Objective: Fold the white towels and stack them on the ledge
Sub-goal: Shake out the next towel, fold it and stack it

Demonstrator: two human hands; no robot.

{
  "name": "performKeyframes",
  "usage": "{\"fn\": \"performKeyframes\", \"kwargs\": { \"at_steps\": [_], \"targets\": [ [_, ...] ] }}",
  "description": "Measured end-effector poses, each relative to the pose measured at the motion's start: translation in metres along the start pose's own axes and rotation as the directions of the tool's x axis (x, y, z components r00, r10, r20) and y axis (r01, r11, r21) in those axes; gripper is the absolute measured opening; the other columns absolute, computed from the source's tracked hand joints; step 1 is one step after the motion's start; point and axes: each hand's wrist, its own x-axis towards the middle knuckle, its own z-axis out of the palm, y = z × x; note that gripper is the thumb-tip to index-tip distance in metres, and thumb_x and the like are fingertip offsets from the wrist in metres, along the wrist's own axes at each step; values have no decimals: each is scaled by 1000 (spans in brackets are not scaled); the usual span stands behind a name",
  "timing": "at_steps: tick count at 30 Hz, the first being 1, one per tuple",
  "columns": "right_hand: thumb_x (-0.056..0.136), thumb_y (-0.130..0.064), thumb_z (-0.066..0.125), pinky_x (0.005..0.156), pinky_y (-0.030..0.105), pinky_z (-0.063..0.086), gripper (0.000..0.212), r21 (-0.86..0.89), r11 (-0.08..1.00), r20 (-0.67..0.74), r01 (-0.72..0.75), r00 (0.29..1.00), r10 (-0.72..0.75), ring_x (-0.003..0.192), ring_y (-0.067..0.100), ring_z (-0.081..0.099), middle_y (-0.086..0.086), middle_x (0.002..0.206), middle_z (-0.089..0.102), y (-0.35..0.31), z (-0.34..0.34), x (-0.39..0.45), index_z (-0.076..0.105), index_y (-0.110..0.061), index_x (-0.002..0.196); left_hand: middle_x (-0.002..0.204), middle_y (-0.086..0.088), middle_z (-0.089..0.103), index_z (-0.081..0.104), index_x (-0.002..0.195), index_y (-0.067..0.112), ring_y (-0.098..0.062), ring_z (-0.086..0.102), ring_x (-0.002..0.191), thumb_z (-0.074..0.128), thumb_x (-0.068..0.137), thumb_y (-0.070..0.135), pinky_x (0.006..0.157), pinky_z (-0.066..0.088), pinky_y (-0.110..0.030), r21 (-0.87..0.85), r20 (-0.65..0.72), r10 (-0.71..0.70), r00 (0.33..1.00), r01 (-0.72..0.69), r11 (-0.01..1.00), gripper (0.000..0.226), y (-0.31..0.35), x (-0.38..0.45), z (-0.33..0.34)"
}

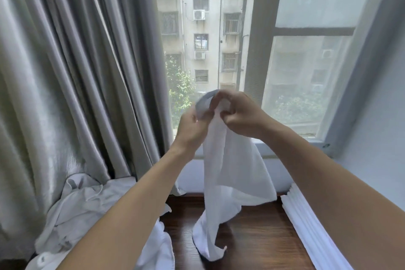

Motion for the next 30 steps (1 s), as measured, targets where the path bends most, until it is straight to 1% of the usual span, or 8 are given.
{"fn": "performKeyframes", "kwargs": {
  "at_steps": [3, 9, 13, 16, 23, 25, 28, 30],
  "targets": [
    [83, 12, 49, 47, 20, 31, 37, 57, 998, -7, -41, 999, 42, 47, 4, 42, -22, 57, 52, 3, -10, -11, 48, -19, 104, 85, -26, 65, 56, 100, 9, -25, 60, 73, 59, 102, 23, 64, 51, -48, 33, -5, 114, 993, -114, 993, 15, 13, 10, 5],
    [77, 11, 48, 52, 23, 37, 43, -3, 986, -138, -168, 976, 166, 67, 16, 46, 2, 82, 46, 18, -21, -24, 41, -11, 112, 85, -10, 58, 54, 97, 19, -19, 54, 72, 47, 102, 14, 65, 45, -37, 24, -141, 144, 980, -142, 990, 9, 27, 21, 20],
    [68, -3, 60, 58, 31, 41, 17, -135, 889, -30, -437, 899, 438, 69, 23, 56, 3, 75, 63, 58, -20, -32, 62, -3, 85, 77, -2, 57, 56, 98, 17, -13, 51, 62, 53, 101, 20, 57, 44, -27, -77, -244, 150, 958, -173, 982, 5, 31, 32, 7],
    [59, -21, 58, 57, 32, 30, 22, -12, 848, 20, -530, 848, 530, 60, 19, 39, 4, 61, 43, 87, -16, -42, 54, 1, 61, 64, 2, 48, 58, 93, 26, -10, 39, 51, 65, 100, 24, 48, 32, -23, -4, -145, 221, 965, -224, 975, 10, 29, 36, -11],
    [102, -23, 52, 60, 32, 41, 20, 52, 919, -92, -390, 915, 394, 68, 17, 54, -2, 74, 59, 94, -8, -42, 58, -15, 84, 70, -4, 60, 60, 85, 19, -12, 51, 56, 65, 101, 21, 52, 40, -23, 0, -145, 277, 950, -280, 960, 17, 37, 44, -29],
    [101, -26, 62, 59, 31, 41, 24, 44, 939, -17, -340, 940, 341, 63, 12, 54, -4, 72, 60, 93, -21, -42, 61, -13, 80, 64, 6, 63, 60, 85, 18, -6, 55, 53, 63, 103, 22, 52, 44, -21, 3, -192, 269, 944, -274, 962, 18, 43, 52, -42],
    [88, -12, 71, 53, 26, 41, 28, 21, 928, 295, -373, 889, 350, 54, 12, 53, -5, 57, 56, 93, -52, -41, 69, -13, 60, 61, 13, 67, 63, 85, 16, 0, 60, 54, 59, 104, 22, 52, 48, -18, 113, -124, 267, 956, -254, 961, 21, 49, 62, -66],
    [83, -7, 72, 47, 24, 36, 27, -68, 903, 272, -425, 863, 427, 48, 16, 47, -4, 48, 51, 96, -69, -35, 71, -12, 57, 65, 14, 71, 66, 86, 15, 1, 65, 60, 56, 105, 21, 57, 52, -17, 200, -22, 248, 969, -239, 950, 22, 49, 66, -77]
  ]
}}
